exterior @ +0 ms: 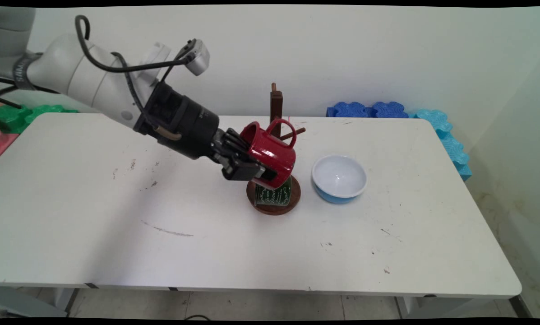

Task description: Place the picked object on the table

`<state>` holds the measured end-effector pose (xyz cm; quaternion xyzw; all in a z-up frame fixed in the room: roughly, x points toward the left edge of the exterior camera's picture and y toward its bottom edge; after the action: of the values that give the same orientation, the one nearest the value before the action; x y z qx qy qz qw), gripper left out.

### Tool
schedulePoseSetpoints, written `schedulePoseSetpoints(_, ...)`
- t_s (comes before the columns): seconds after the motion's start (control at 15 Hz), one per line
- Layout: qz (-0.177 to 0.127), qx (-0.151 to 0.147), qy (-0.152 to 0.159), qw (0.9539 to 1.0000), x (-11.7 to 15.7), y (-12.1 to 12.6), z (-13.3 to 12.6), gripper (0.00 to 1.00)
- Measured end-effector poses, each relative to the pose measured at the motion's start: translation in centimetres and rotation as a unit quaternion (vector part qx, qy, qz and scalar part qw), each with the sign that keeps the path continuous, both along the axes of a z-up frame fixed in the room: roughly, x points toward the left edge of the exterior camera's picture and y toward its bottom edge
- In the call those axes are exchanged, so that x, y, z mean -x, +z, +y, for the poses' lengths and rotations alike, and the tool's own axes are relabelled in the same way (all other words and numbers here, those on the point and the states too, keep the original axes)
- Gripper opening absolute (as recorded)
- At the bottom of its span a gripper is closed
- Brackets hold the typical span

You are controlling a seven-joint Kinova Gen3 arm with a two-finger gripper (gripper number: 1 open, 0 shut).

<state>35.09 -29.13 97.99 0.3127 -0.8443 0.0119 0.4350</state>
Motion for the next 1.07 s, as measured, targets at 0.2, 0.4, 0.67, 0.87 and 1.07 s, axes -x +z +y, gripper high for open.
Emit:
schedulePoseSetpoints(0.2,-0.010,0.002,-0.009,0.9999,-0.8,0.1,0.5,0.00)
schedulePoseSetpoints(0.4,-0.027,0.003,-0.017,0.9995,-2.3,-0.1,1.0,0.00)
schedulePoseSetpoints(0.67,-0.057,0.004,-0.023,0.9981,-4.7,-0.4,1.5,0.00)
schedulePoseSetpoints(0.87,-0.084,0.005,-0.024,0.9962,-6.8,-0.6,1.6,0.00)
schedulePoseSetpoints(1.07,-0.112,0.008,-0.021,0.9935,-8.7,-1.0,1.5,0.00)
